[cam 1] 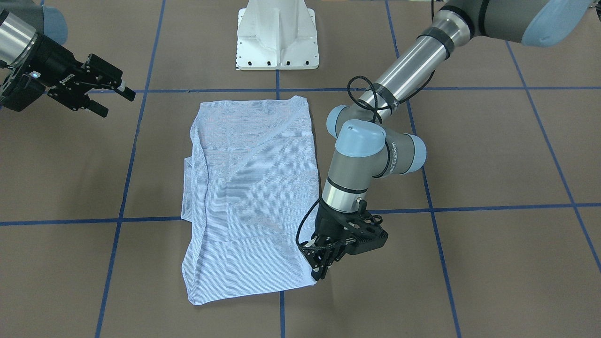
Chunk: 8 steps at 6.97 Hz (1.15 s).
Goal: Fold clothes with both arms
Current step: 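Release the corner with the left gripper while the right gripper moves to the shirt edge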
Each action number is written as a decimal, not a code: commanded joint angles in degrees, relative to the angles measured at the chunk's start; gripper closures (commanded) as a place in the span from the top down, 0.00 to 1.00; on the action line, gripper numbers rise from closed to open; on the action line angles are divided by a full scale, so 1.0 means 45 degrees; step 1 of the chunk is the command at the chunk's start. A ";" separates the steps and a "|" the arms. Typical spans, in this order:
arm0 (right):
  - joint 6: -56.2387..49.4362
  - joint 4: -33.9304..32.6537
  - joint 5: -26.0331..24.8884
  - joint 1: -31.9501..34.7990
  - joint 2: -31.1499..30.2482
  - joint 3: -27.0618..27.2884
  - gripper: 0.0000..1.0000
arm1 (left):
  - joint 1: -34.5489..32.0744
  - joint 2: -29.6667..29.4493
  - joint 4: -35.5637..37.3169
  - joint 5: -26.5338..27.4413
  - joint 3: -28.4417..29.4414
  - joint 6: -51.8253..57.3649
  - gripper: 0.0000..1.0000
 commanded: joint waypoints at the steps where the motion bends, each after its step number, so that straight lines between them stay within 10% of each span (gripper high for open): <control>1: -0.0015 -0.0089 -0.0730 -0.0455 0.0054 -0.0098 1.00 | -0.0275 0.0065 -0.0005 -0.0148 -0.1033 0.0057 1.00; 4: -0.0034 -0.0322 -0.2999 -0.2040 0.0890 -0.1383 1.00 | -0.0317 0.2322 0.0230 -0.1707 -0.4876 0.0077 1.00; 8: -0.2132 -0.7708 -0.5437 -0.3699 0.4677 -0.1544 1.00 | -0.0356 0.3639 0.0230 -0.2375 -0.6431 0.0077 1.00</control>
